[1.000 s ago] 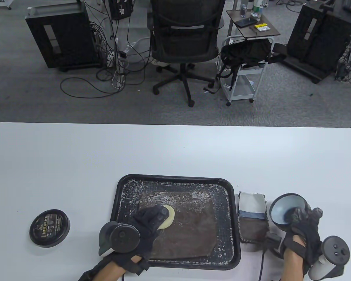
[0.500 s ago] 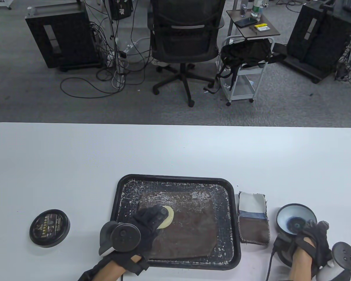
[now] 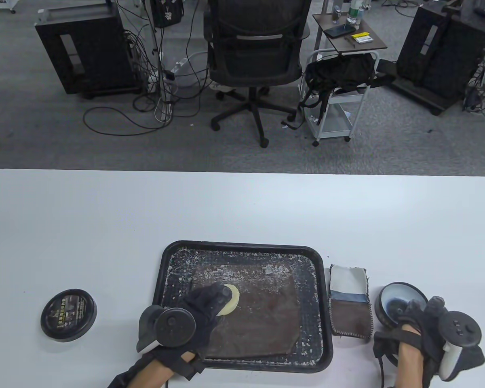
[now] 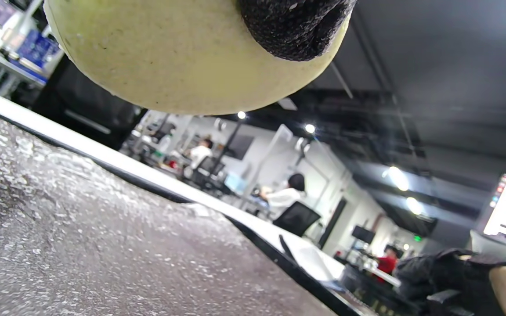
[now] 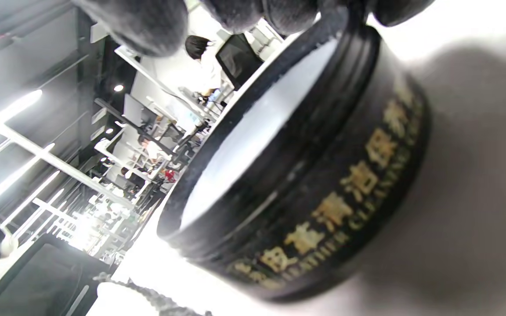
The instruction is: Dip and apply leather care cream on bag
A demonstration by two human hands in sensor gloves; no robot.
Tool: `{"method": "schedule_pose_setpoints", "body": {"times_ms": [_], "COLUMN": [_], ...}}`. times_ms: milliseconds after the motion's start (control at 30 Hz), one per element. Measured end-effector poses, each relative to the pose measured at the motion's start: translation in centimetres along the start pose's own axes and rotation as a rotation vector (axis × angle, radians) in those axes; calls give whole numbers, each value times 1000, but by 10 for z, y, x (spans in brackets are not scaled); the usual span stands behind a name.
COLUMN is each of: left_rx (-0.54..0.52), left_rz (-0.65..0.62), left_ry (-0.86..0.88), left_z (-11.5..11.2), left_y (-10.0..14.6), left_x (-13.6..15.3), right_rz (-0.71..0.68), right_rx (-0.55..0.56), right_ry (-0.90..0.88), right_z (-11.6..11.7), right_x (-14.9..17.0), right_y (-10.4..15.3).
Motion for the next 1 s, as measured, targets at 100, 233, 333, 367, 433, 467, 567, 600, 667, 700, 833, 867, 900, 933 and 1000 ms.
{"method": "schedule_pose_setpoints", "body": {"times_ms": [100,233,333,367,433,467,567,600,667,700,833,867,900,933,1000], "left_rx": [-1,0,5,6,3,0,23,36,65,74,130,127,127,137,138], "left_rz": [12,18,16,12,2,-13,-53,-59,-74,-78,-66,-55,-51,-37,-33], "left_ry": [-7,-1,-22,-34,-70,-88,-139,-155,-196,-204,-235,-250,-269,-296,-315], "left_z": [0,0,1,2,4,4,1,0,-5,-6,-17,-20,-23,-28,-38], "left_y": [0,-1,-2,-3,-6,-10,-19,-21,-29,-32,-49,-56,-60,-67,-76], "left_x": [1,3,1,0,-4,-7,-17,-20,-26,-27,-35,-38,-40,-43,-49], "right_rz": [-139,-393,-598,-636,-722,-785,-843,-871,-916,-919,-906,-914,-918,-919,-898], "right_rx": [38,-9,-170,-223,-369,-471,-678,-742,-884,-913,-1070,-1095,-1103,-1111,-1156], "right_ry": [103,240,219,221,236,274,460,525,642,650,632,667,688,685,655], "right_z": [-4,7,33,41,64,80,114,125,146,151,170,173,173,175,177], "right_x": [-26,-77,-111,-117,-131,-138,-139,-137,-129,-127,-118,-116,-116,-115,-112], "right_y": [7,32,61,68,88,100,127,134,147,150,161,163,163,164,165]}}
Point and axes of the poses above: the tracker on the back of each hand, its own x axis roughly to the little-finger side, its own y axis roughly from the fingertips to the wrist, z = x × y, the point moved 4 cm from there along -y, roughly from the wrist to the fingertips, and after that the axes turned 4 degrees about -z, right-handed, at the moved point
